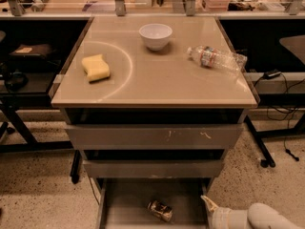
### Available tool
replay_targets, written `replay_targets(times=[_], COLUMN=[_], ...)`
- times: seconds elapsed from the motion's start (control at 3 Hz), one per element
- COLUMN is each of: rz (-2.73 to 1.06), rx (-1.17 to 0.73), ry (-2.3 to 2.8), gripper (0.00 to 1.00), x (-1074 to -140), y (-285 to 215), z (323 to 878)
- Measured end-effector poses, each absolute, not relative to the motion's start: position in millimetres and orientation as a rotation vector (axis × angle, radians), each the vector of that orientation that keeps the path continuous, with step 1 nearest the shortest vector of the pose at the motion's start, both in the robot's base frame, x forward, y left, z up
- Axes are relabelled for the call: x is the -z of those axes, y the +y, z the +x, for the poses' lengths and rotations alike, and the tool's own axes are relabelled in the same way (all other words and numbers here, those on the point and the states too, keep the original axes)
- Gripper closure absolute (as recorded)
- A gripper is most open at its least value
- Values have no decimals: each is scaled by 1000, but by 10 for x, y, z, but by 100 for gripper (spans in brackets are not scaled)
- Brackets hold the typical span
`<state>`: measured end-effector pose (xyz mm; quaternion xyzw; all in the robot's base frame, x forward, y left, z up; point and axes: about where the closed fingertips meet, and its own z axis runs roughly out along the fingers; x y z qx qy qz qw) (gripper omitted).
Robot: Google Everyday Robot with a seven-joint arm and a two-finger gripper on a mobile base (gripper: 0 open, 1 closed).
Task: Pick orange can from bottom drawer and place on counter
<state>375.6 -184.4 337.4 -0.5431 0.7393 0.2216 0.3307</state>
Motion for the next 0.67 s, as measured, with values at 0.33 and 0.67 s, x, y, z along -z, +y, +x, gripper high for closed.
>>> replay_targets(times=[0.33, 0.67], rz=[-1412, -1420], rx=[-576, -595], ry=[1935, 1908], gripper=[0, 0], x=[-3365, -3169], y=[-1842, -1709], z=[3746, 3862])
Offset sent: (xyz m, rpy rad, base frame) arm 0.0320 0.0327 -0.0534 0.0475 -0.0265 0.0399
